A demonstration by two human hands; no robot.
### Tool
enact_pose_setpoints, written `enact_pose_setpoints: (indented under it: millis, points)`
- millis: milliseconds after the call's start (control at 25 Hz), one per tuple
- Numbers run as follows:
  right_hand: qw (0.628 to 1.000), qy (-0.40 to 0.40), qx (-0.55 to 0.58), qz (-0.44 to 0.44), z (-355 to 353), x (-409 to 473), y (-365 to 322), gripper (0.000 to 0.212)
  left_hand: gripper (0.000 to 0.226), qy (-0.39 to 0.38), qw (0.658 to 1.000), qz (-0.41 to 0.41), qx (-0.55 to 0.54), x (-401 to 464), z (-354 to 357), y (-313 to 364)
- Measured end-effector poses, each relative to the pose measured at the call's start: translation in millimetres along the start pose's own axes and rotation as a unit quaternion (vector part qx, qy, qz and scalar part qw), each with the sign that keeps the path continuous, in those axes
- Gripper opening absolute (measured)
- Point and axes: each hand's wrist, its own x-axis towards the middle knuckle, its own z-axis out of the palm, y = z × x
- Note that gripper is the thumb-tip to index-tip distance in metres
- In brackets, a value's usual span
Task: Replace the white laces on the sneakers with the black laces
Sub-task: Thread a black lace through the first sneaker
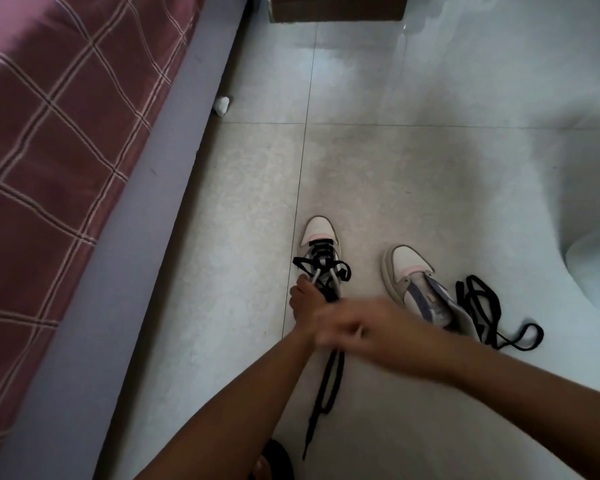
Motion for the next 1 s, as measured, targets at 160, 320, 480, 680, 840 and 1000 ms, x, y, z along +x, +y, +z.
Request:
enact_pose_setpoints:
  millis: [160,320,480,680,840,1000]
  points:
    - [0.935,0.140,-0.059,0.321,12,52,50,0.029,0.081,-0.027,0.999,0.022,-0.015,-1,-1,-5]
    - [0.903,0.037,-0.196,0.379,38,81,61,0.030,0.081,-0.018,0.999,0.042,-0.008,-3,-1,-7]
    - [0.904,0.015,-0.287,0.317,42,78,54,0.028,0.079,-0.011,0.999,0.045,-0.025,-1,0,-14]
    - [0.959,0.038,-0.134,0.246,46,27,20,0.027,0.053,-0.010,0.995,-0.027,-0.094,15,1,-8]
    - [0.971,0.044,-0.067,0.224,48,-7,15,0.038,0.086,-0.023,0.997,-0.007,-0.067,9,5,-12]
    - [0.961,-0.020,-0.122,0.249,34,7,44,0.033,0.085,-0.020,0.998,-0.030,-0.060,3,4,-10]
